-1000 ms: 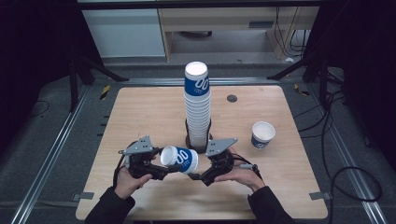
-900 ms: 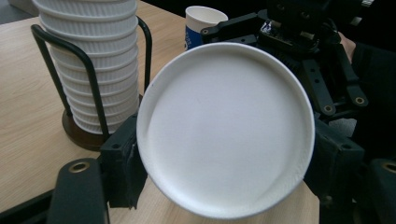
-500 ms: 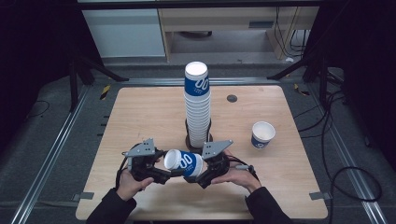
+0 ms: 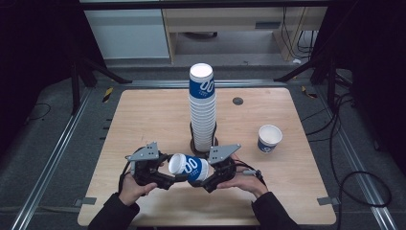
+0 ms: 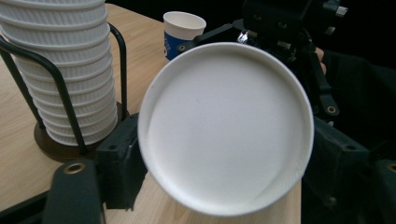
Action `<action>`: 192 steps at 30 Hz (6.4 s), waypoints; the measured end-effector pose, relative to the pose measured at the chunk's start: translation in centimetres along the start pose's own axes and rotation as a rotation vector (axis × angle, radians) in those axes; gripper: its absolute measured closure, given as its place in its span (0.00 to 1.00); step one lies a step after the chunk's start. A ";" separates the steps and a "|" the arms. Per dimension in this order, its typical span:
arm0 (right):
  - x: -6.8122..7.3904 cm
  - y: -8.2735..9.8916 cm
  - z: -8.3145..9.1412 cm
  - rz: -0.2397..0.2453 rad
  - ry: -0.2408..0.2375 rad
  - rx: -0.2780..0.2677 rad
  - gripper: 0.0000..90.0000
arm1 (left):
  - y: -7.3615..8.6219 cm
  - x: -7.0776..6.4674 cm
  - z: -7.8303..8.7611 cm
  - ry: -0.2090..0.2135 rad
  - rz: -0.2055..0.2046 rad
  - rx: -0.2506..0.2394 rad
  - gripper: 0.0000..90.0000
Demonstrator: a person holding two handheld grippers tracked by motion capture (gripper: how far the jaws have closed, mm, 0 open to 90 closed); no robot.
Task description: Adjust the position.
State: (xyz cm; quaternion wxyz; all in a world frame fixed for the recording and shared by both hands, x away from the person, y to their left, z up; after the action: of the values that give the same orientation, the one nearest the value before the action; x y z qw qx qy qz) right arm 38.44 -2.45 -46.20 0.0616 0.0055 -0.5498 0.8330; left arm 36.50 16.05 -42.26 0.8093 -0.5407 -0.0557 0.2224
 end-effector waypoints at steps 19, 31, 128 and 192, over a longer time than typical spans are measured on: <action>-1.0 1.4 0.6 0.062 0.103 0.167 0.17 | 2.1 1.4 -0.9 -0.001 -0.030 0.238 0.15; 0.2 2.5 -1.7 0.117 0.045 0.276 0.17 | 2.7 1.0 -1.7 0.035 -0.048 0.310 0.17; 0.0 1.0 1.8 0.017 -0.042 0.143 0.17 | 3.3 0.9 -1.4 0.081 -0.125 0.359 0.14; 0.3 -0.8 1.3 -0.139 -0.144 -0.079 0.12 | 2.0 -0.6 -1.5 0.107 -0.166 0.178 0.31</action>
State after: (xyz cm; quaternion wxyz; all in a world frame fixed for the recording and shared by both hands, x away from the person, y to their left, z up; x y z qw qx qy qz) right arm 38.10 -3.30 -44.96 0.0798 0.1013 -0.5835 0.8018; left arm 35.88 15.19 -44.59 0.8716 -0.4714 -0.0372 0.1294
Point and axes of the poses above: each handheld gripper's, and its own axes: z roughly backward along the jaws, y roughly out of its underside, x roughly to its left, the point moved 4 cm from there along -z, roughly forward along the jaws, and after that the axes turned 4 degrees about -y, right-handed, at the moved point
